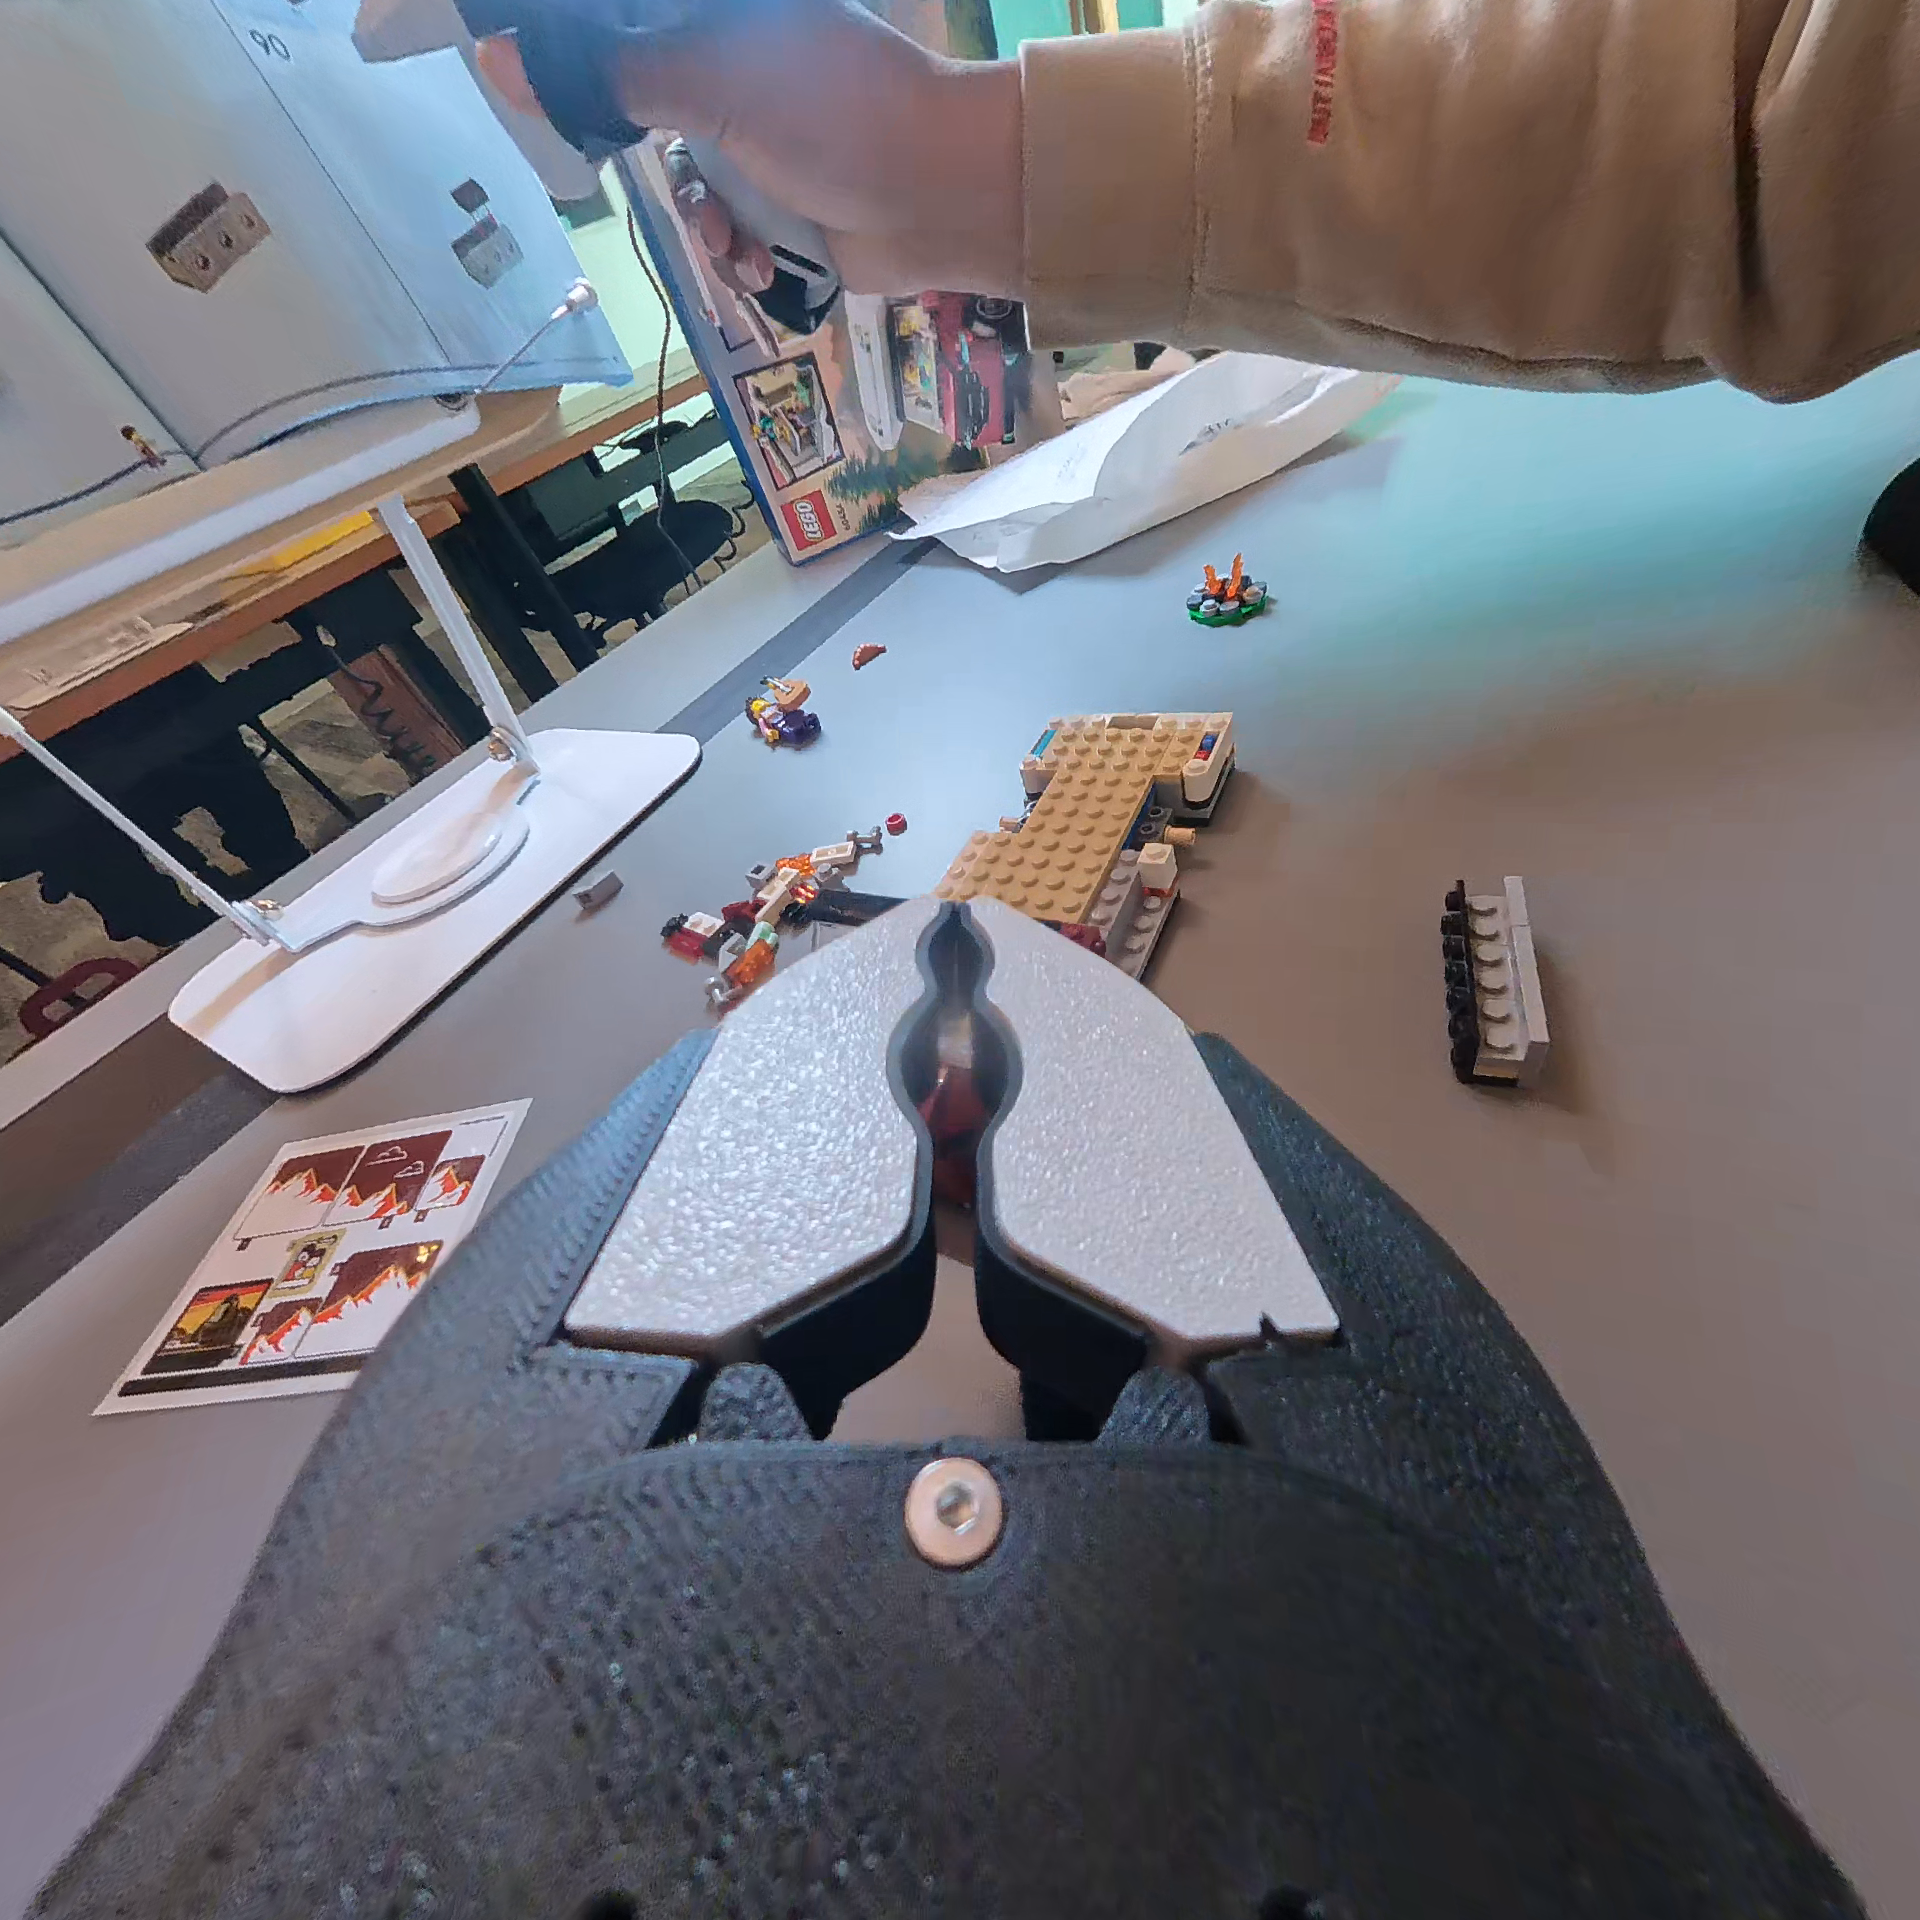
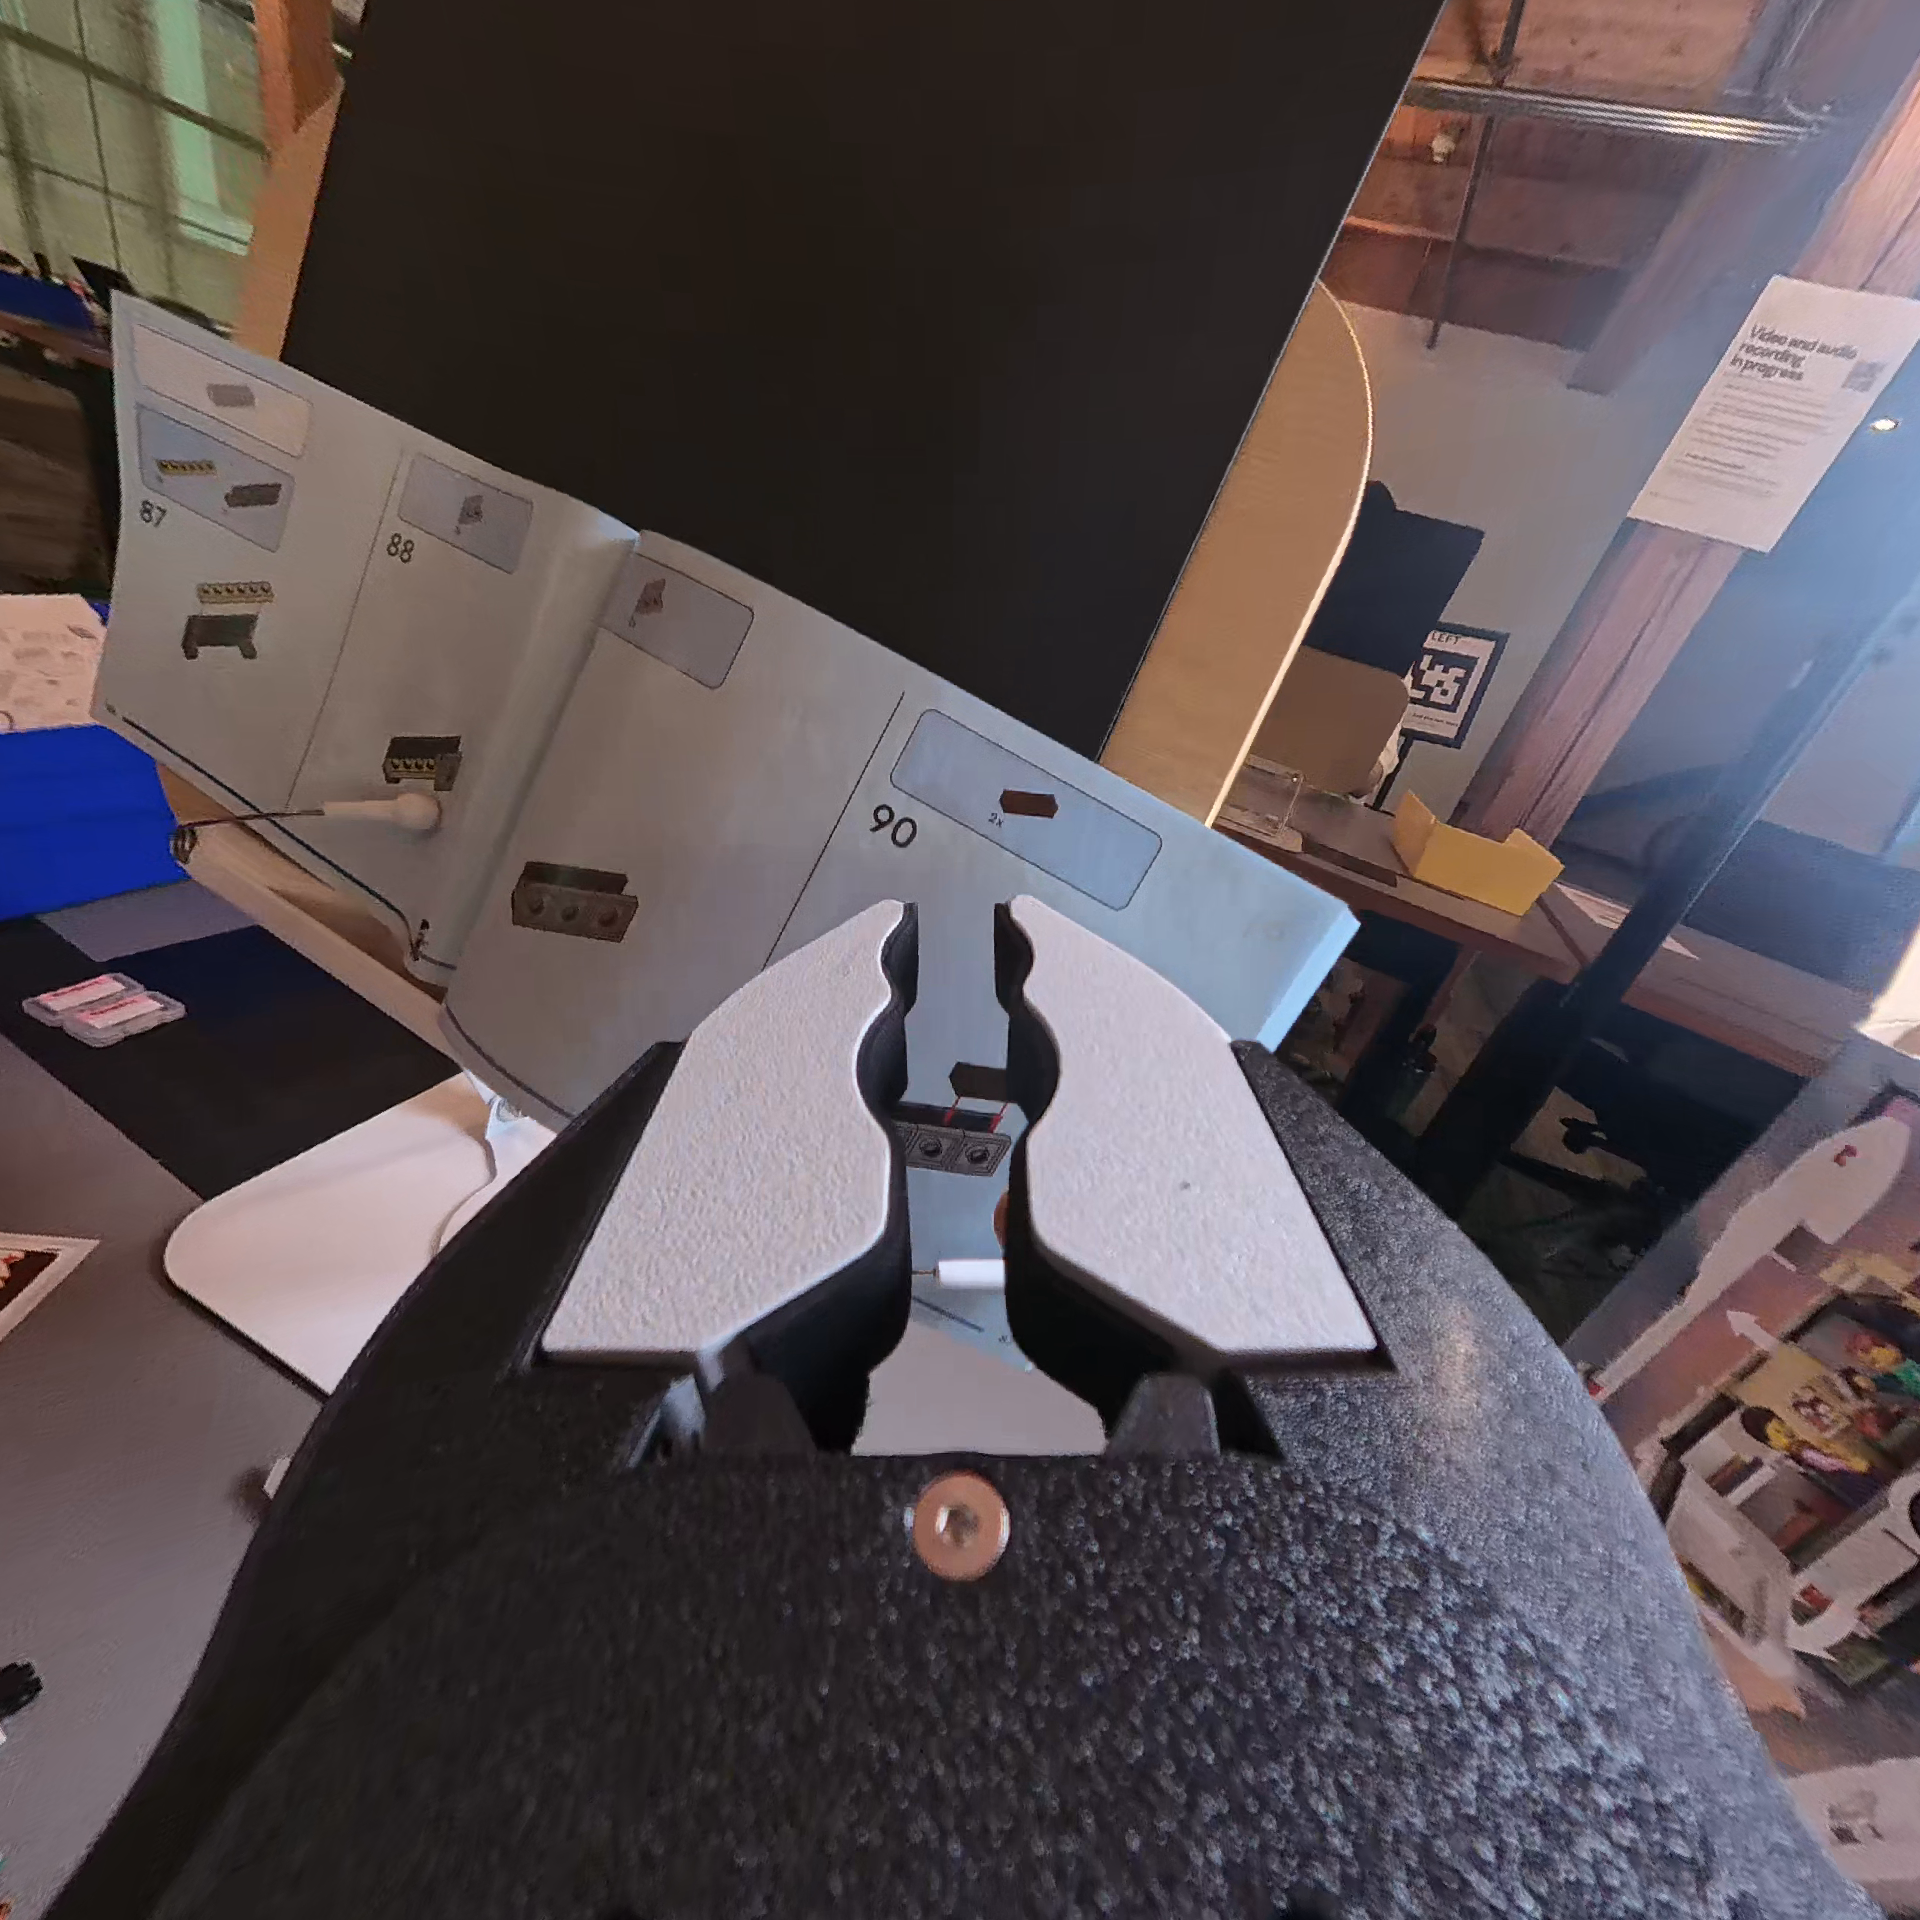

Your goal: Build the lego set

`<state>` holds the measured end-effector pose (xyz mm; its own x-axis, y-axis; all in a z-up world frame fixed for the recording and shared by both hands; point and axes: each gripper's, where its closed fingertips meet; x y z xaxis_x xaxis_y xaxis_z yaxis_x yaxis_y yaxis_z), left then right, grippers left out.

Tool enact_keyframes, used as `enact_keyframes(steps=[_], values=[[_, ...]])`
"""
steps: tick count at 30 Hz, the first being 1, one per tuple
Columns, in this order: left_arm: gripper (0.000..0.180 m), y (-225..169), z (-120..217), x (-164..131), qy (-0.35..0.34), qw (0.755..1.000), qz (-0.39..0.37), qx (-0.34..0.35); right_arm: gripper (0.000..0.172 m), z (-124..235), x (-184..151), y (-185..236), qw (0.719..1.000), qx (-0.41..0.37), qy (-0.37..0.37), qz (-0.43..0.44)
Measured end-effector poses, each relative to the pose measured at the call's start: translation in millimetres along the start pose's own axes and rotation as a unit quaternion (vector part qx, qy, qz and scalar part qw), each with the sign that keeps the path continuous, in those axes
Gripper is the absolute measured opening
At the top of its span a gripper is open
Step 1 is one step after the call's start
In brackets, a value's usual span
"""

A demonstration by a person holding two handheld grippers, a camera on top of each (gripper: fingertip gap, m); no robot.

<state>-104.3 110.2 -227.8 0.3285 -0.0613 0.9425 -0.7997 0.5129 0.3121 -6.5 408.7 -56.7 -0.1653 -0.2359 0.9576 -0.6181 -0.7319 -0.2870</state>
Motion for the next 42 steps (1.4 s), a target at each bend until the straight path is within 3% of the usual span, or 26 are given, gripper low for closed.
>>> enact_keyframes(steps=[13,18,23,29,31,32,34,36,38,40,42], values=[[0.0,-6,13,17,-0.035,0.999,-0.001,-0.009,0.017,-12,18,0,0.999,-0.019,0.039,0.018],[0.0,-2,15,19,-0.037,0.999,0.001,0.006,0.018,6,25,17,1.0,-0.015,0.027,-0.005],[0.0,20,19,26,-0.03,0.997,0.019,0.064,0.025,56,23,55,0.998,0.01,0.01,-0.056],[0.0,60,48,63,-0.063,0.987,0.043,0.138,0.027,149,-16,110,0.994,0.049,0.057,-0.082],[0.0,86,66,79,-0.075,0.982,0.039,0.169,0.027,180,-30,125,0.991,0.054,0.07,-0.096],[0.01,106,78,84,-0.074,0.978,0.034,0.194,0.027,195,-36,129,0.991,0.049,0.073,-0.099],[0.011,157,111,94,-0.069,0.963,0.028,0.261,0.027,221,-46,135,0.991,0.036,0.072,-0.106],[0.011,208,143,92,-0.018,0.953,0.016,0.301,0.027,241,-56,135,0.991,0.018,0.073,-0.114],[0.012,252,165,76,0.085,0.949,-0.012,0.305,0.027,253,-64,133,0.99,0.007,0.069,-0.124],[0.013,284,171,42,0.205,0.943,-0.032,0.26,0.027,256,-71,130,0.988,0.006,0.063,-0.139],[0.022,297,168,-14,0.34,0.923,-0.024,0.177,0.027,253,-76,130,0.985,0.016,0.058,-0.162]])
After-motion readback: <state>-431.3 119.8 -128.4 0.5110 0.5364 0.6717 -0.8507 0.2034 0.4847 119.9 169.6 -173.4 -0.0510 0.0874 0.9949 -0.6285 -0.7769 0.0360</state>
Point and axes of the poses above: each gripper's, where its closed fingertips meet, z back along the fingers, x out of its top, y = z × x across the jaws, and after that the axes turned 14 degrees about x, right-handed
